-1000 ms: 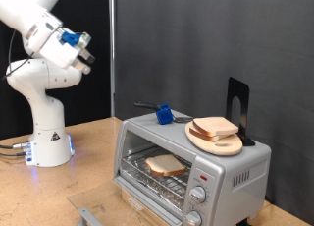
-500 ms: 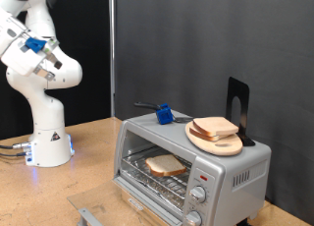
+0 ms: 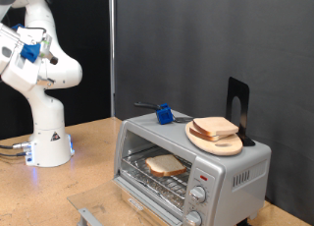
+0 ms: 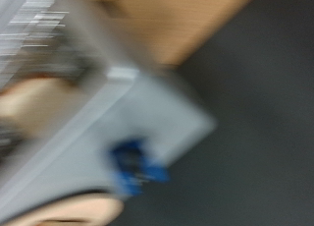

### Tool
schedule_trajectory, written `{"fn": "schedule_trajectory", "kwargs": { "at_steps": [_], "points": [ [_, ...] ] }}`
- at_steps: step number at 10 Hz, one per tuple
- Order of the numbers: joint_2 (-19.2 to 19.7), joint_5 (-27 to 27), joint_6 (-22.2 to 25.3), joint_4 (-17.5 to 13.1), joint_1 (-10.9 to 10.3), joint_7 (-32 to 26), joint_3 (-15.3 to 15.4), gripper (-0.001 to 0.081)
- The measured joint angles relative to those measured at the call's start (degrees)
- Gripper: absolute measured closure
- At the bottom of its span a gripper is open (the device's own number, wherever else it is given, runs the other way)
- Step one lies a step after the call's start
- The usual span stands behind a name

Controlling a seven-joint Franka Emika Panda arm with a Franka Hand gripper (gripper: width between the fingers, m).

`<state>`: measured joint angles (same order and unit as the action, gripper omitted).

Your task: Make a piece of toast with the oven

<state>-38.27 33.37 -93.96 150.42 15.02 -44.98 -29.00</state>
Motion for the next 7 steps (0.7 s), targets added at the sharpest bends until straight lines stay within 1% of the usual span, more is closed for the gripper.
{"fn": "schedule_trajectory", "kwargs": {
  "at_steps": [1, 2, 3, 4, 5, 6, 7],
  "points": [
    [1.0, 0.6, -9.2, 1.9, -0.1, -6.4, 0.1, 0.0006],
    [0.4, 1.3, -13.5, 3.4, -0.1, -10.4, 0.1, 0.0006],
    [0.4, 1.2, -11.8, 3.2, 0.0, -8.7, 0.1, 0.0006],
    [1.1, 0.9, -8.1, 2.7, 0.0, -4.4, 0.1, 0.0006],
    [2.6, 0.9, -4.0, 1.7, 0.0, 0.9, 0.0, 0.0006],
    [5.1, 1.9, -0.4, 0.3, -0.2, 5.5, -0.3, 0.0006],
    [8.4, 3.6, 3.4, -1.6, -0.8, 9.0, -0.9, 0.0006]
  ]
}}
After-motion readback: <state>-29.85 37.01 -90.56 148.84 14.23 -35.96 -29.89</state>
